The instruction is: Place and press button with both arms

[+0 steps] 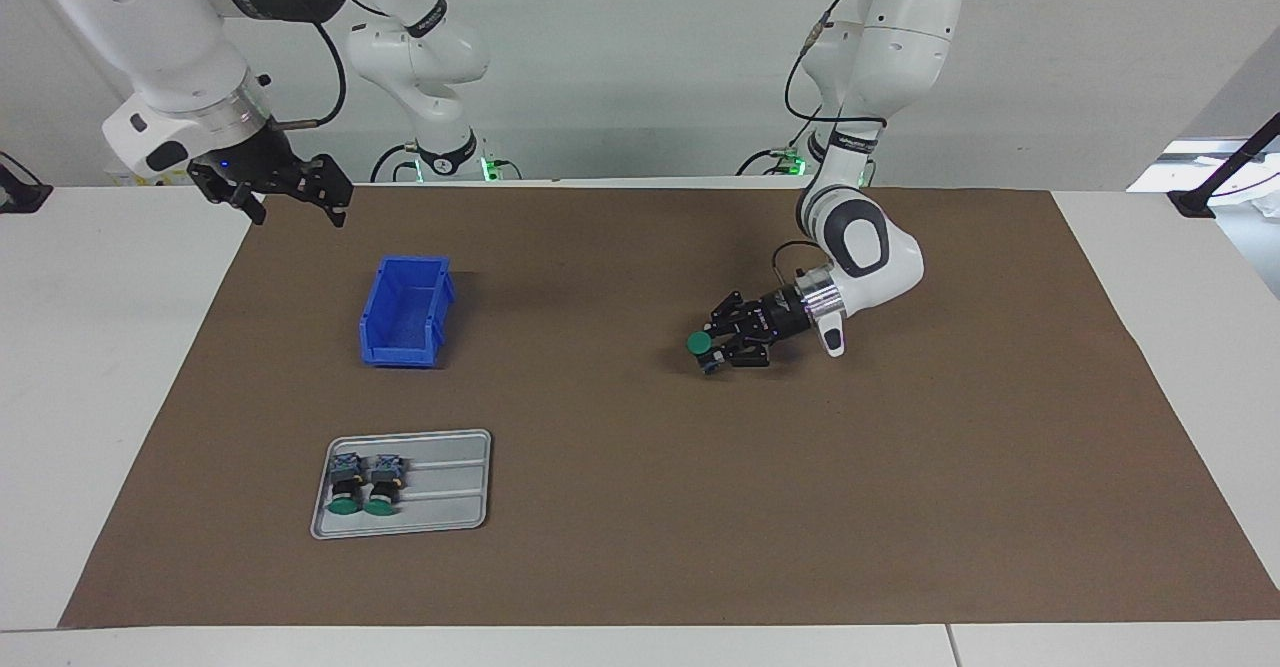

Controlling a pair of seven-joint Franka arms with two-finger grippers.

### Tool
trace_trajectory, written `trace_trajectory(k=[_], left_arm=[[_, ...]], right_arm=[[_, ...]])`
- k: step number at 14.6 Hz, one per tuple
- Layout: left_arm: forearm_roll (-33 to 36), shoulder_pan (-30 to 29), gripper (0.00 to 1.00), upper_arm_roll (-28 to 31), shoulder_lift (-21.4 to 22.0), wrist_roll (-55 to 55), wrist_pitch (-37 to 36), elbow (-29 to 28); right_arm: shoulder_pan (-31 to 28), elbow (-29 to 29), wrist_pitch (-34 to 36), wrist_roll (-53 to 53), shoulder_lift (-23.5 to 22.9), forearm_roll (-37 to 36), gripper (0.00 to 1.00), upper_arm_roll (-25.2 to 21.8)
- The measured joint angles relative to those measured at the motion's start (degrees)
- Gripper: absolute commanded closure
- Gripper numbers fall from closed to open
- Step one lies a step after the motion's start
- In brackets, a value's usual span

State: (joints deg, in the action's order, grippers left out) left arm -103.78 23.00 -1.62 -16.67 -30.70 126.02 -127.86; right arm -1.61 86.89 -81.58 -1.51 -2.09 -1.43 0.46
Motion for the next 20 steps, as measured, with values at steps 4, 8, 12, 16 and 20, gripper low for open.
trace_trajectory(k=[4, 8, 12, 16, 20], left_arm=[[-0.37, 0.00, 0.56, 0.00, -0.13, 0.03, 0.13, 0.00], [-0.50, -0.02, 0.47, 0.03, -0.13, 0.04, 0.66, 0.00], [-0.81, -0.03, 0.42, 0.05, -0.04, -0.24, 1.20, 0.06], [-0.89, 0.01, 0.35, 0.08, 2.57, -2.78, 3.91, 0.22], [-0.86, 1.50, 0.34, 0.01, 6.45, -5.31, 7.38, -0.33]], right_arm=[[0.02, 0.00, 0.00, 0.00, 0.00, 0.00, 0.00, 0.03], [0.04, 0.00, 0.00, 0.00, 0.00, 0.00, 0.00, 0.05], [0.05, 0.00, 0.00, 0.00, 0.00, 0.00, 0.00, 0.06], [0.05, 0.00, 0.00, 0.00, 0.00, 0.00, 0.00, 0.06], [0.05, 0.00, 0.00, 0.00, 0.00, 0.00, 0.00, 0.06]])
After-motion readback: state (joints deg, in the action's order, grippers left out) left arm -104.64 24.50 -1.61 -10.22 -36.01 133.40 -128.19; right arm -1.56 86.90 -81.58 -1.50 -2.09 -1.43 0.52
